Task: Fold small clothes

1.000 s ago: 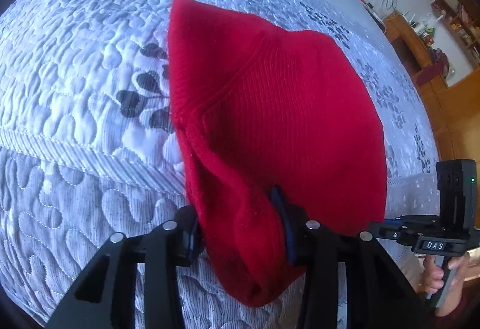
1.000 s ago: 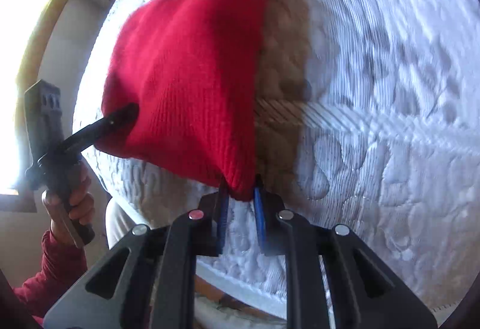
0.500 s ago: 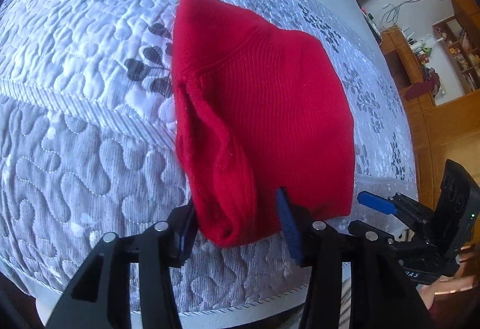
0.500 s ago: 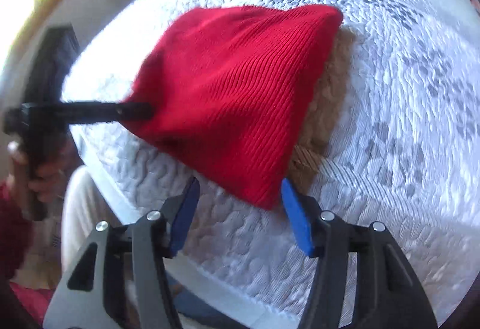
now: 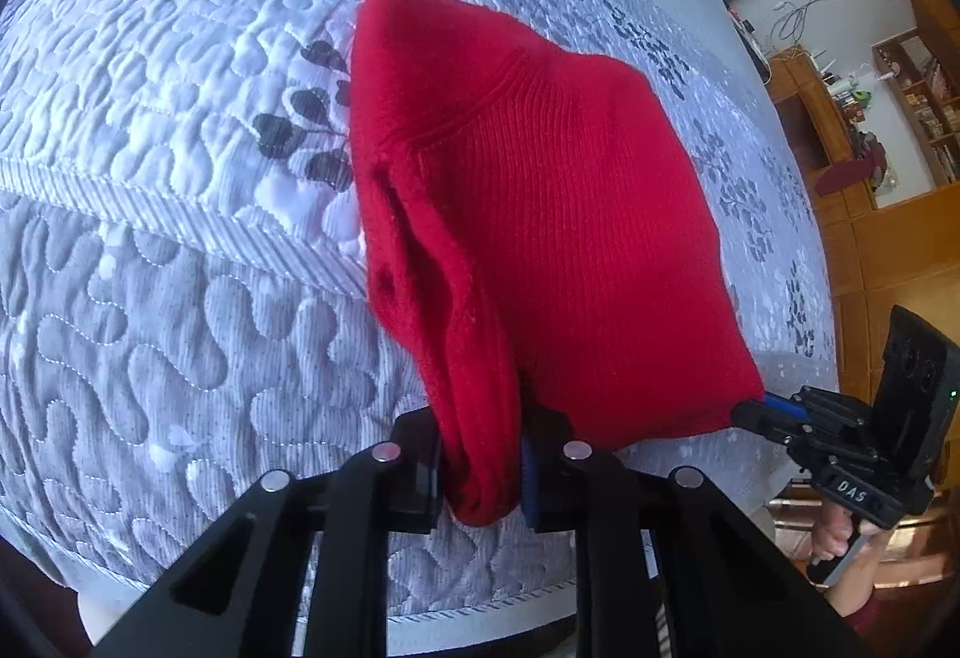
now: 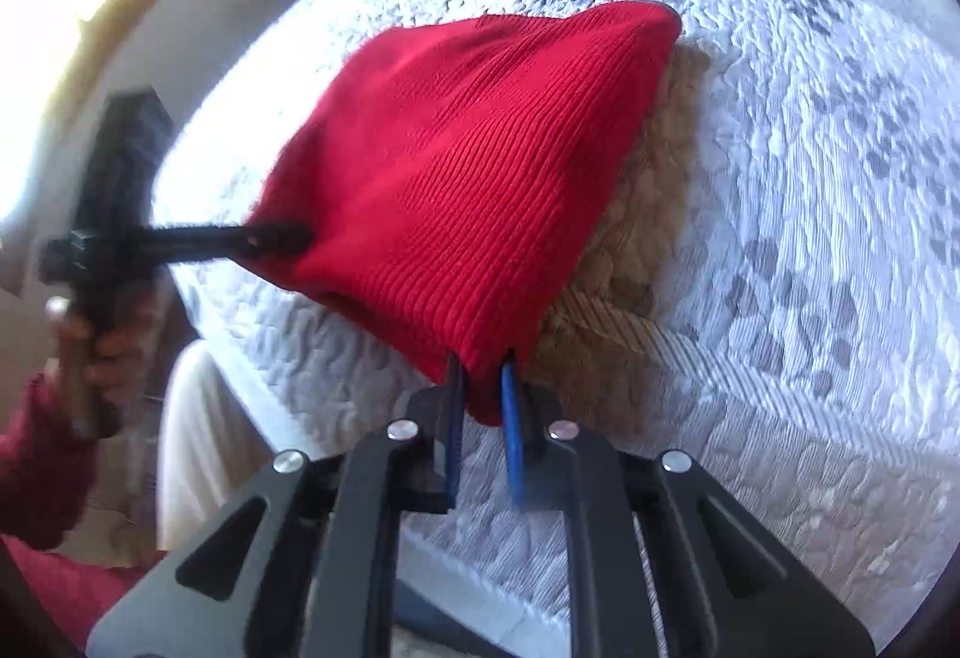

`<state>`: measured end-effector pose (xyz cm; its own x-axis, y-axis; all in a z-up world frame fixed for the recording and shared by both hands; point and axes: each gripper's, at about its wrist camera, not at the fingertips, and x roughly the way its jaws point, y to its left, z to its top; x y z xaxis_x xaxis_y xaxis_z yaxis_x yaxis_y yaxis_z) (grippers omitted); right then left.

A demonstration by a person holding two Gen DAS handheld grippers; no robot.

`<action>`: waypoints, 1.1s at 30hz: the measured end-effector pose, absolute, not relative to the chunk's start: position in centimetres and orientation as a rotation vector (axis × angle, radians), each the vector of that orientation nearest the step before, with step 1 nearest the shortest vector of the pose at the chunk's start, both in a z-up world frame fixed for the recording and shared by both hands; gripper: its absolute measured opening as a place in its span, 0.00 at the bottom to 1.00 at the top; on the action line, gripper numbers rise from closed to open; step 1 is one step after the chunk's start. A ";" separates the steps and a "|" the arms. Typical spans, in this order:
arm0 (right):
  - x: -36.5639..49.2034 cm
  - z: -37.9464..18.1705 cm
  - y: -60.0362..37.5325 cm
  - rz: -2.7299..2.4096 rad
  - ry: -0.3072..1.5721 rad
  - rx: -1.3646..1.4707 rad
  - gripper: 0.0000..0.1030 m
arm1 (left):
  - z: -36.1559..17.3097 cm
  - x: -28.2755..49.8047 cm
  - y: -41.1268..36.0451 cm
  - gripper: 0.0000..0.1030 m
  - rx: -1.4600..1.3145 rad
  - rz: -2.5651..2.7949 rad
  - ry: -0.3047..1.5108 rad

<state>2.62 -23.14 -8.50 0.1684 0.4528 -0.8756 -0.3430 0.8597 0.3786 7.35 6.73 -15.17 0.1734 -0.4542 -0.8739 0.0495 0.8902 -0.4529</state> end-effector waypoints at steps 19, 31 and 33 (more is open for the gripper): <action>7.1 -7.5 -25.8 0.553 1.316 0.207 0.46 | -9.2 14.5 9.0 0.55 -0.158 -0.318 1.183; 16.8 -10.3 -24.5 0.486 1.322 0.221 0.46 | -12.0 28.8 -1.8 0.55 0.122 -0.588 1.171; 17.1 -10.9 -24.4 0.488 1.326 0.224 0.51 | -13.5 29.6 -2.4 0.55 0.150 -0.598 1.199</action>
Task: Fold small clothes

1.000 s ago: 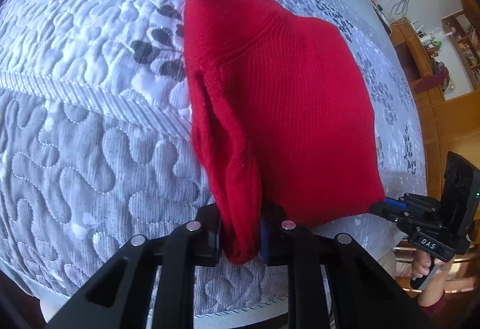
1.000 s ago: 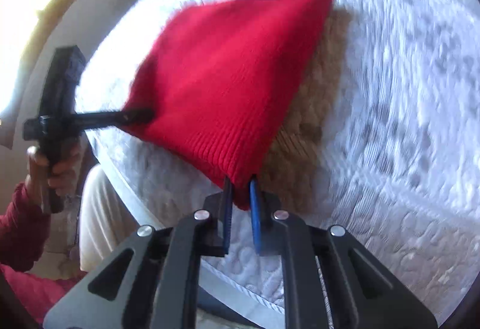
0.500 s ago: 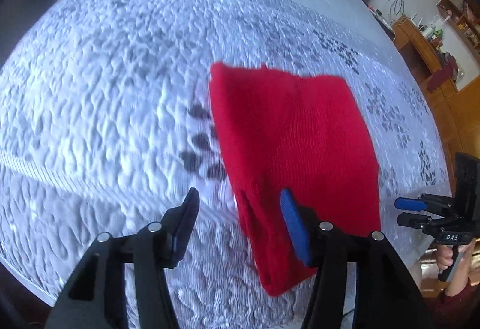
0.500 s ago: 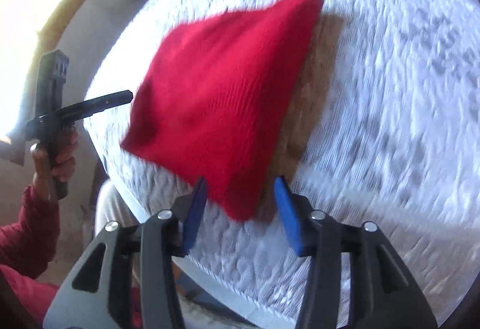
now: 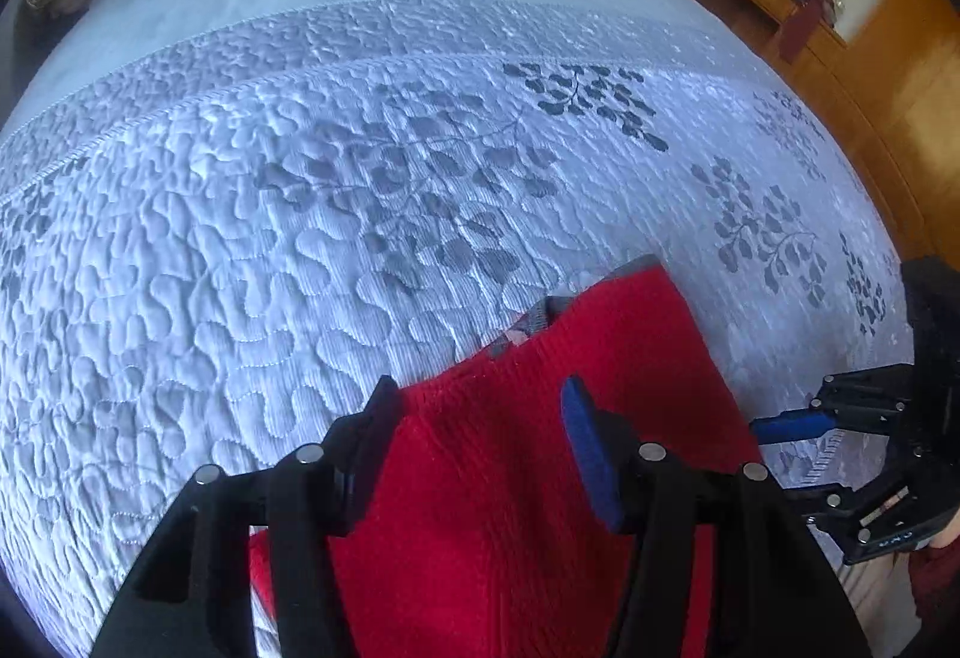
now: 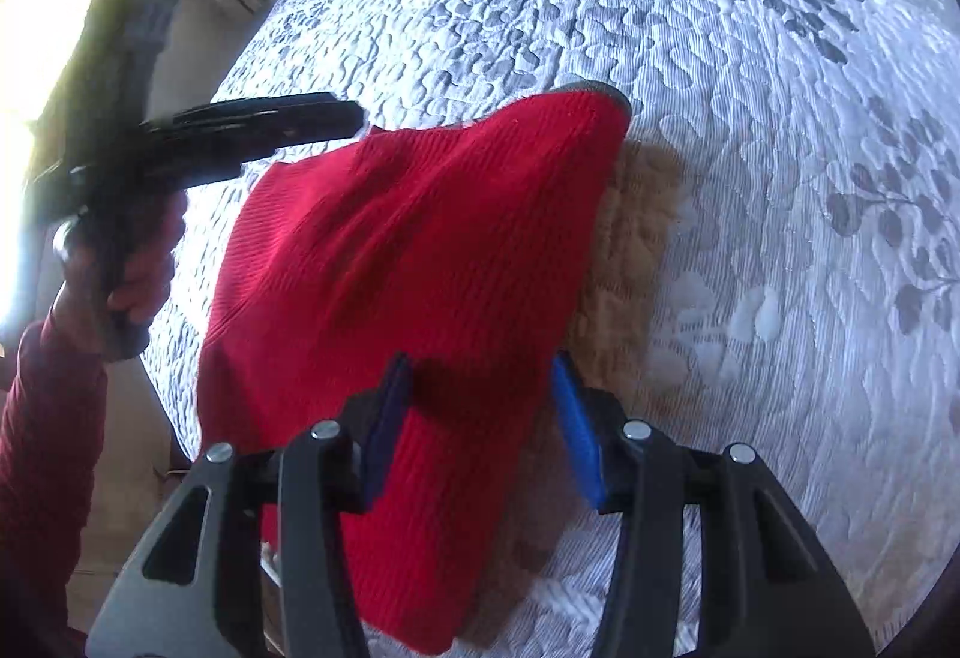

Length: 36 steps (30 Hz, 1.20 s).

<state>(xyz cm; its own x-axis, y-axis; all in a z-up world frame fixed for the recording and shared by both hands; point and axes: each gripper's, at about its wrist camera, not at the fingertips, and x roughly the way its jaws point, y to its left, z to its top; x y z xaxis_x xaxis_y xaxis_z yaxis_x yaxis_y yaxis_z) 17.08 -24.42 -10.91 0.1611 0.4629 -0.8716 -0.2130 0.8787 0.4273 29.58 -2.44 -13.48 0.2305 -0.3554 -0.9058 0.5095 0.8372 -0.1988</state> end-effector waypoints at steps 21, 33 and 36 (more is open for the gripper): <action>18.3 -12.9 -24.8 0.468 1.352 0.254 0.58 | -16.6 30.2 -1.8 0.10 0.167 -0.449 1.254; 10.9 -10.6 -25.7 0.449 1.385 0.261 0.60 | -11.4 17.4 2.3 0.44 0.108 -0.308 1.153; 8.5 -11.4 -25.3 0.431 1.424 0.281 0.60 | -12.1 13.7 3.0 0.44 0.091 -0.241 1.164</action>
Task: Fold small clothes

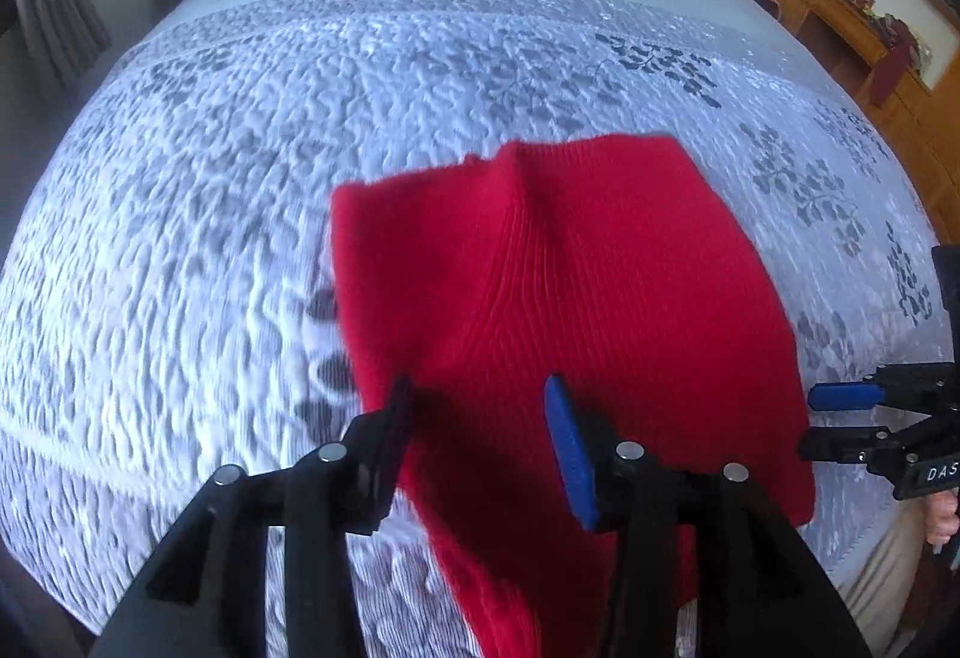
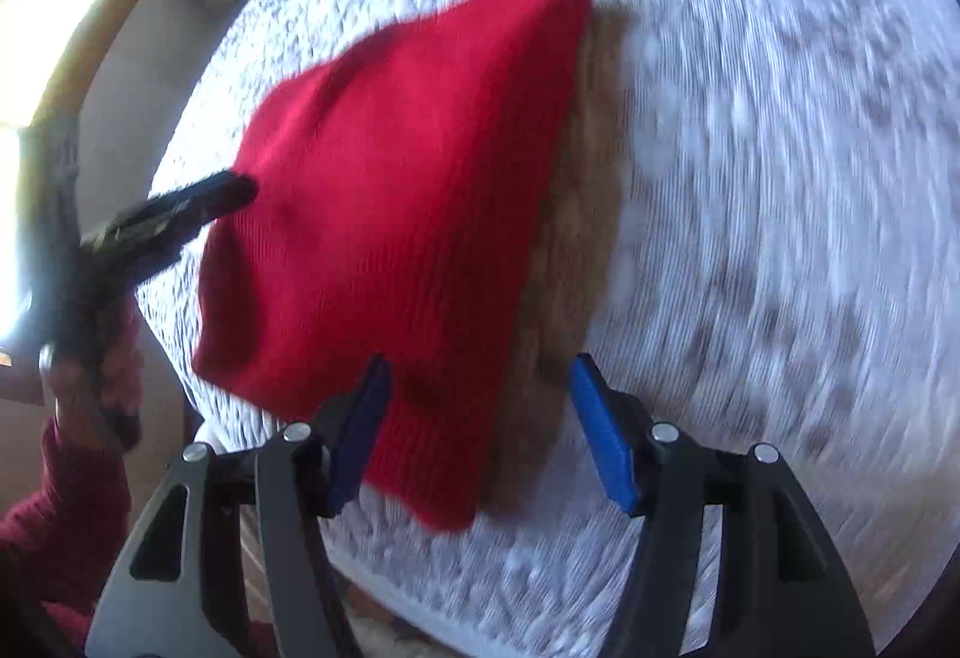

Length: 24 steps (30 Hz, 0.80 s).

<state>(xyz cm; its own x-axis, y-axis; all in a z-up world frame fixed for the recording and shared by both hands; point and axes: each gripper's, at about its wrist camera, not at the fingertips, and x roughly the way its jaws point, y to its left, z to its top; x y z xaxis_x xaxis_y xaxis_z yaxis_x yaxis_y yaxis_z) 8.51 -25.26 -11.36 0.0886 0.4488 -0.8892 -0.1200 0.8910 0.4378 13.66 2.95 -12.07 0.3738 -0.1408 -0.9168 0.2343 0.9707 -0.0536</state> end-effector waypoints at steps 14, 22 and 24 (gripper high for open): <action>4.4 -11.9 -24.2 0.452 1.485 0.360 0.12 | -14.3 7.7 5.8 0.26 -0.184 -0.169 1.309; 4.0 -13.4 -23.5 0.417 1.513 0.255 0.11 | -16.3 7.2 5.3 0.32 -0.141 -0.161 1.320; 4.3 -13.5 -23.8 0.420 1.518 0.279 0.11 | -16.0 7.3 5.1 0.32 -0.129 -0.172 1.320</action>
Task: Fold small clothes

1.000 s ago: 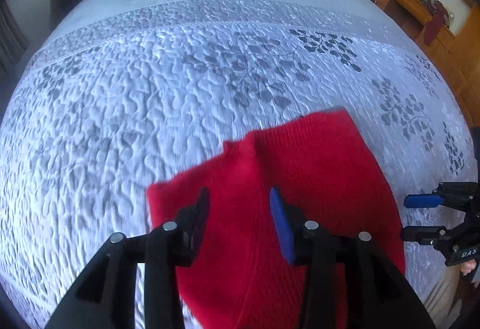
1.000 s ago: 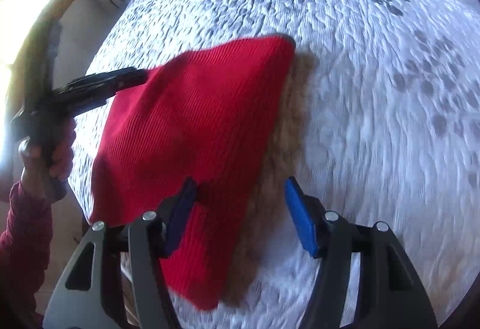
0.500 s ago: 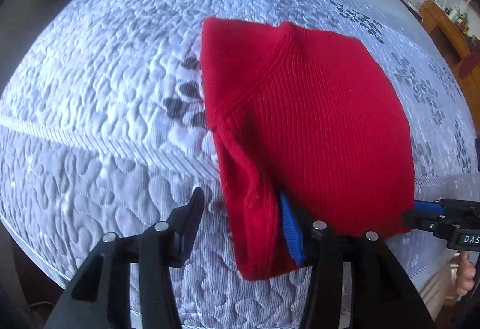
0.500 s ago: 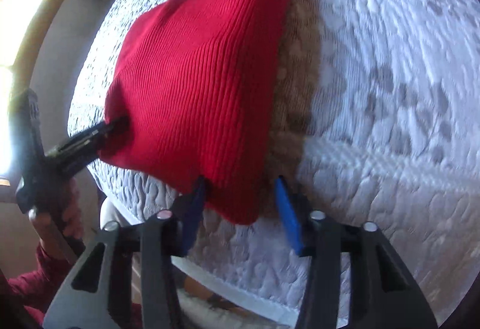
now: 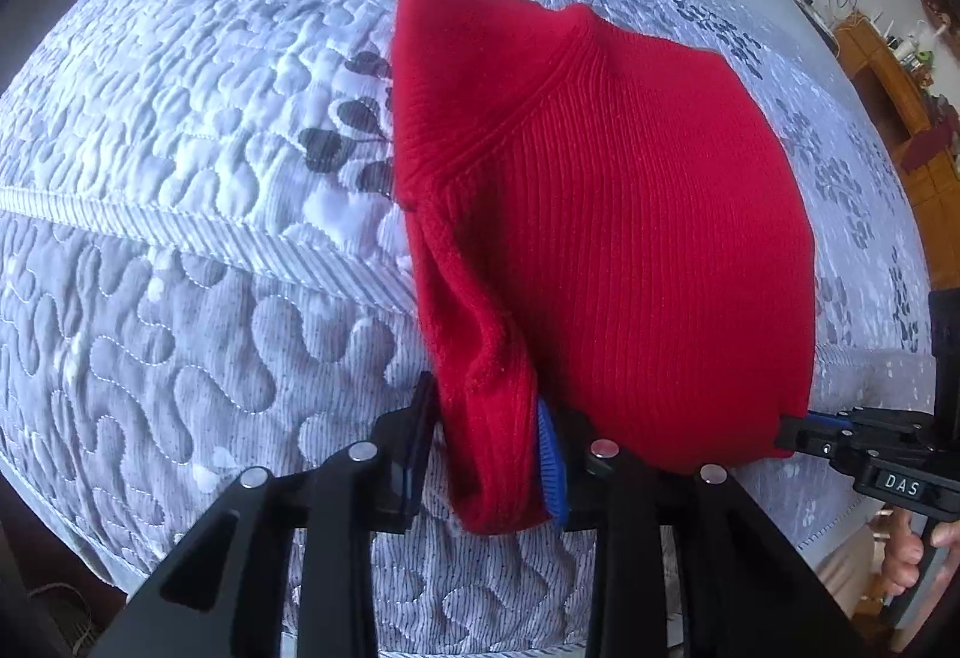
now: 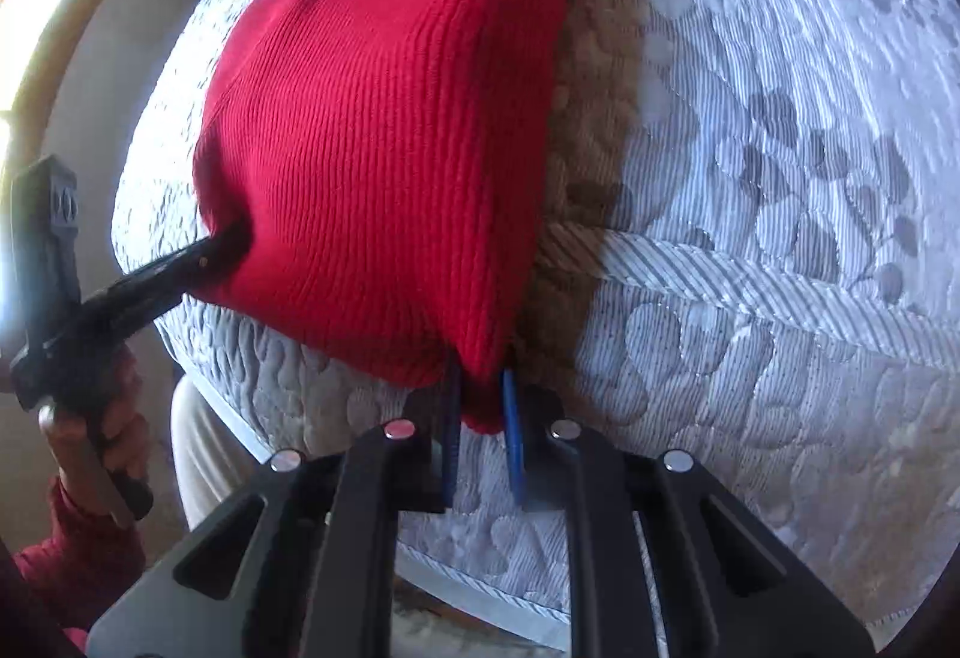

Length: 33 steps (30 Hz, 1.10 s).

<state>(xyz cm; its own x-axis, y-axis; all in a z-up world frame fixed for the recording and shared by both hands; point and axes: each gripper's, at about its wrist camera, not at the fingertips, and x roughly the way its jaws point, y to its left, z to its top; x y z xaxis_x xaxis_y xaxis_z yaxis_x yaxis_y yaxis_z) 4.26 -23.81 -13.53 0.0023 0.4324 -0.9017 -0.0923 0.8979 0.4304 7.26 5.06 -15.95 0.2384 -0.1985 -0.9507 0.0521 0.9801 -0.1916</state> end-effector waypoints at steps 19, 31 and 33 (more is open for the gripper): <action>14.0 -10.2 -24.0 0.387 1.409 0.248 0.60 | -15.8 17.7 8.6 0.86 -0.248 -0.249 1.328; 16.8 -13.7 -22.4 0.406 1.469 0.303 0.66 | -17.5 20.9 5.3 0.72 -0.325 -0.424 1.366; 16.9 -13.9 -22.2 0.411 1.472 0.304 0.61 | -17.6 20.9 5.0 0.65 -0.313 -0.405 1.362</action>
